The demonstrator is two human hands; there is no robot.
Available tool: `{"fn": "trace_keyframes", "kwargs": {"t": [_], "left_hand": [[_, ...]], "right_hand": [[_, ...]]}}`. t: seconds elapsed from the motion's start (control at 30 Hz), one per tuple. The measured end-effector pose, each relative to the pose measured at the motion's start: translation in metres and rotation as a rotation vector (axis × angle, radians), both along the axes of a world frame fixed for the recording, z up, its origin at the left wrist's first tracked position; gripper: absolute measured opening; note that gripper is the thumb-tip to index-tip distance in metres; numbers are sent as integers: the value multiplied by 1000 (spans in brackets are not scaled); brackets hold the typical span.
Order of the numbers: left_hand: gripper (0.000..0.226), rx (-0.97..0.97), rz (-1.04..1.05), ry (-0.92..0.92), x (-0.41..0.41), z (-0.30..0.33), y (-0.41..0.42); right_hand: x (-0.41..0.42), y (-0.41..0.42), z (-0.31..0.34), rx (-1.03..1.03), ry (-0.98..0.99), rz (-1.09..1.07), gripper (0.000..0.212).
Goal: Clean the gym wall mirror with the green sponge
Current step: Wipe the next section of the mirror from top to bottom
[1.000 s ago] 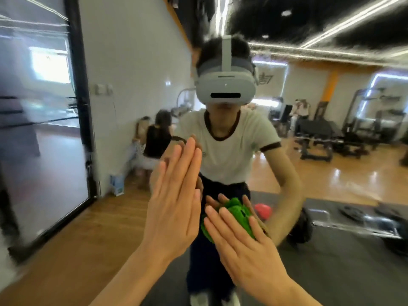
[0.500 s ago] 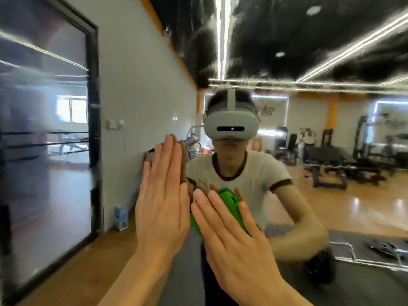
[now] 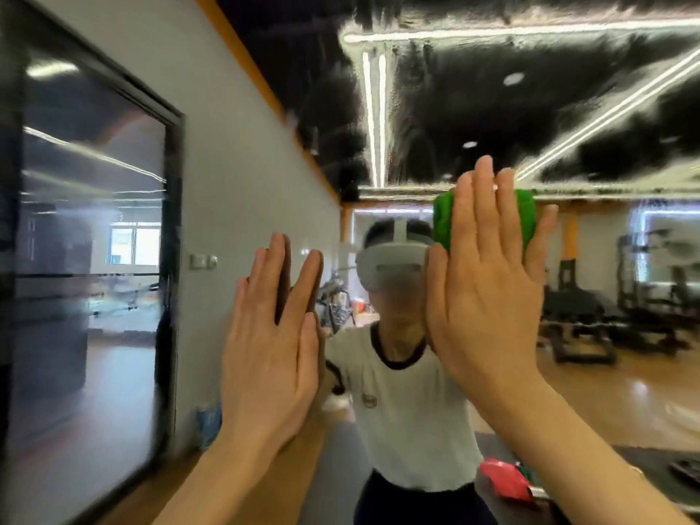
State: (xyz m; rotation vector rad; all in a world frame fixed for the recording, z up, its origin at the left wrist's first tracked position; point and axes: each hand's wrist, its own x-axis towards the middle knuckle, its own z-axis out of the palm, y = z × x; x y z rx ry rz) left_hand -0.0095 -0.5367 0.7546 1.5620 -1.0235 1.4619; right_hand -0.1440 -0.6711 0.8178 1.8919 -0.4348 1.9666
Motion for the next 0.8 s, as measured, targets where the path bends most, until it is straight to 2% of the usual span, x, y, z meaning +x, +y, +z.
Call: {"fn": "trace_keyframes", "kwargs": {"t": [0.1,0.2,0.33,0.43,0.5,0.57,0.67,0.8], "left_hand": [[54,-1,1,-5,0,0,-2],[54,-9,4,-11,0,0,-2],[54,-23,-2,-18,-1,-1,-2],[53,-20,4,-17,-1,0,-2],[53,-18,6,-13,-1,-1,-3],[53,-20,15,-16,0,1,-3],[55,-17,29,-15,1,2,-3],[55,-20,51,-31,-1,2,-3]], "right_hand": [[42,38,-16,-218,190,17,59],[31,18,-18,-369,291,-13,59],[-33,-42,-20,-156,158,-56,60],[-27,-29,-25,2,13,-40,60],[5,3,-30,-63,58,-31,61],[32,29,-36,-230,206,-24,63],[20,11,-38,-354,317,-74,61],[-43,-52,-54,-156,165,-51,62]]}}
